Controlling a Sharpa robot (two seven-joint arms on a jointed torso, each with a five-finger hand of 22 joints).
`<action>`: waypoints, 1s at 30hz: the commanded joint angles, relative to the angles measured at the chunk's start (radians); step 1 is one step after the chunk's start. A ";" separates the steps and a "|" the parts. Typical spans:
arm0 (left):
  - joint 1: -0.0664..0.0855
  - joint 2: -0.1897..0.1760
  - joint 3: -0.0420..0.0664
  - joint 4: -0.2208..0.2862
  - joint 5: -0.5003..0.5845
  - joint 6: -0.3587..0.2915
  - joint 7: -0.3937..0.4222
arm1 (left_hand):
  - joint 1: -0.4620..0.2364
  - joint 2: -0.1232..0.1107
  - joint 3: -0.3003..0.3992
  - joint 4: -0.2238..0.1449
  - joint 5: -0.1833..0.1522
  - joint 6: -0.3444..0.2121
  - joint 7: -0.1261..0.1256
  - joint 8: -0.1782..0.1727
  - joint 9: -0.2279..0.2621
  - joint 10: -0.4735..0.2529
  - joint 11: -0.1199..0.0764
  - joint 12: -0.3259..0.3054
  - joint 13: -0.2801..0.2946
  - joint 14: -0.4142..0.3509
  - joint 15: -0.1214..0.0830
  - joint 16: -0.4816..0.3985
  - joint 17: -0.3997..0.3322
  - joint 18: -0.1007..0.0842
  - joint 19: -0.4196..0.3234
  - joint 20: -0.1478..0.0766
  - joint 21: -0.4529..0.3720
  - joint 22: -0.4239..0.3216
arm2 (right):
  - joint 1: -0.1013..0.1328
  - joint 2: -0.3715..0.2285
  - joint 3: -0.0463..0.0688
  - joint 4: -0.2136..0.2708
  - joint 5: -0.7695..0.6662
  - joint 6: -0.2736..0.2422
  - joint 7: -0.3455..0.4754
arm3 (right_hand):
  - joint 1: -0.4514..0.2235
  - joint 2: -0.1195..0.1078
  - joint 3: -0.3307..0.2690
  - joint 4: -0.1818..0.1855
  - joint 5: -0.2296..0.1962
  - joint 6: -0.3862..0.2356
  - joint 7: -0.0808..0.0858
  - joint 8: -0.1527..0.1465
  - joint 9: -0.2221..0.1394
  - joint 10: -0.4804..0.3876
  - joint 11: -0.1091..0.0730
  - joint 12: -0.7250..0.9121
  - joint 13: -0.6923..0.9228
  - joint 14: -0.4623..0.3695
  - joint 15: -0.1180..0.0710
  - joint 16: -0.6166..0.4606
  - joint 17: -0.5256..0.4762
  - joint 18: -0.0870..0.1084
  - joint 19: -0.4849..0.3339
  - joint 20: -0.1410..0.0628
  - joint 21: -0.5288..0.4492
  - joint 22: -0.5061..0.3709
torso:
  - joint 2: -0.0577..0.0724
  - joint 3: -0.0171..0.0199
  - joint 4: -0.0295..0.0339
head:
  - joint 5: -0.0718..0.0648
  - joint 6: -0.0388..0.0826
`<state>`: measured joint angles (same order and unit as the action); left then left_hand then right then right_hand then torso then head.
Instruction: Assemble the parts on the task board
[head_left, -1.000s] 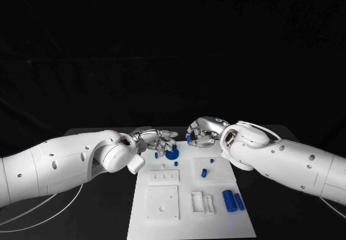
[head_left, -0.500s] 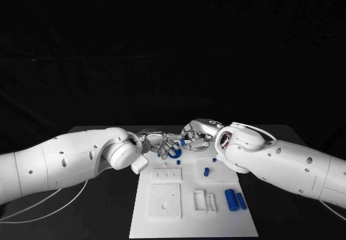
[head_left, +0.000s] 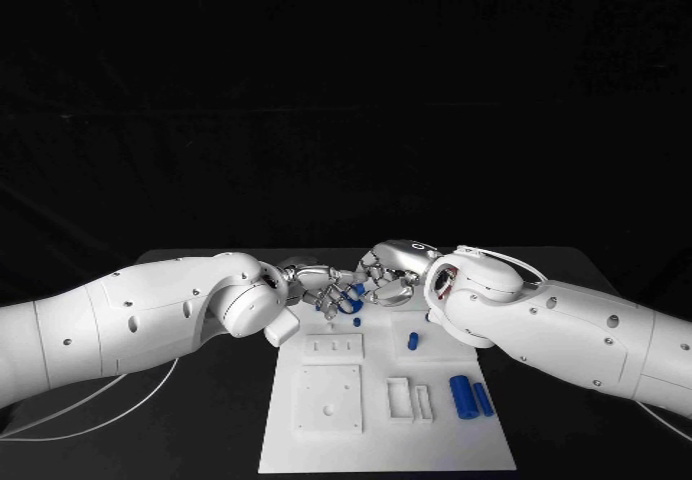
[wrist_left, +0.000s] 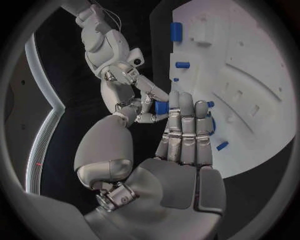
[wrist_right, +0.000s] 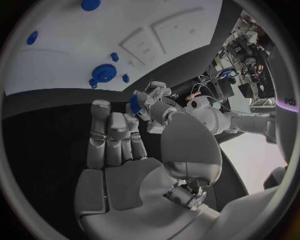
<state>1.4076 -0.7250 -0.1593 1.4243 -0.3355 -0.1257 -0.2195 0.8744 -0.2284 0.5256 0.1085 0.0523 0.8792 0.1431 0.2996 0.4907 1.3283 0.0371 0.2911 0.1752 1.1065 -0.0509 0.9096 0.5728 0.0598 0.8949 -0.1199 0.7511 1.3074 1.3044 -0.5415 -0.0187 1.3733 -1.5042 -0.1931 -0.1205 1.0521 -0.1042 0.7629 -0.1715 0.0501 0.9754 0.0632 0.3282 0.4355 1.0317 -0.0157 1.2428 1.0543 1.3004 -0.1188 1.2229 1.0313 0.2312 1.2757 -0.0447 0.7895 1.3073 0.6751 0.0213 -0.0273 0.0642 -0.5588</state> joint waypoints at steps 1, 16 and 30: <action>0.001 0.005 0.001 0.000 -0.006 0.012 -0.002 | 0.011 0.005 -0.014 -0.005 -0.003 0.009 0.000 0.005 0.002 -0.009 0.001 0.000 0.002 -0.006 -0.001 -0.004 -0.002 0.000 -0.011 -0.029 0.002 0.001 | -0.002 0.006 -0.002 -0.001 -0.011 0.016 -0.001 | 0.002 0.005 0.006 0.002 -0.001 0.040 0.030 0.019 0.042 0.008 -0.002 0.004 -0.001 -0.001 -0.007 0.003 0.002 0.031 0.004 0.001 0.007 0.015 | 0.000 0.0002 0.0010 | -0.001 -0.001; 0.001 0.010 0.001 -0.004 -0.014 0.016 -0.004 | 0.050 0.054 -0.061 -0.027 -0.003 0.024 -0.005 0.014 0.003 -0.011 -0.002 0.004 0.010 -0.005 -0.002 0.000 -0.009 0.001 -0.015 -0.028 0.003 -0.003 | -0.004 0.014 -0.012 0.004 -0.011 0.023 0.001 | 0.002 0.005 0.008 0.002 -0.001 0.040 0.030 0.019 0.042 0.008 -0.002 0.004 -0.002 0.000 -0.007 0.003 0.002 0.031 0.005 0.001 0.006 0.015 | 0.001 0.0010 0.0001 | 0.001 -0.002; 0.001 0.016 0.001 -0.007 -0.021 0.030 -0.008 | 0.113 0.156 -0.097 -0.098 0.001 0.074 -0.025 0.035 0.006 -0.007 -0.010 0.012 0.021 -0.003 -0.005 0.010 -0.016 -0.002 -0.019 -0.032 0.009 -0.008 | -0.005 0.015 -0.016 0.003 -0.011 0.028 0.000 | 0.002 0.005 0.009 0.002 -0.001 0.040 0.030 0.019 0.043 0.008 -0.002 0.004 -0.002 0.000 -0.007 0.003 0.002 0.031 0.005 0.001 0.006 0.014 | 0.001 0.0014 -0.0004 | -0.001 -0.007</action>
<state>1.4058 -0.7141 -0.1622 1.4126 -0.3543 -0.1181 -0.2472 0.9921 -0.0760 0.4305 0.0106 0.0531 0.9472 0.1195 0.3323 0.4979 1.3203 0.0355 0.2973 0.1954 1.1066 -0.0508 0.9144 0.5577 0.0508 0.8843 -0.1160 0.7549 1.3004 1.3027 -0.5288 -0.0328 1.3755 -1.5065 -0.1882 -0.1247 1.0533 -0.1059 0.7655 -0.1689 0.0493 0.9755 0.0631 0.3282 0.4356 1.0368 -0.0178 1.2427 1.0536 1.2995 -0.1177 1.2230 1.0321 0.2311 1.2770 -0.0427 0.7894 1.3073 0.6758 0.0224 -0.0280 0.0638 -0.5647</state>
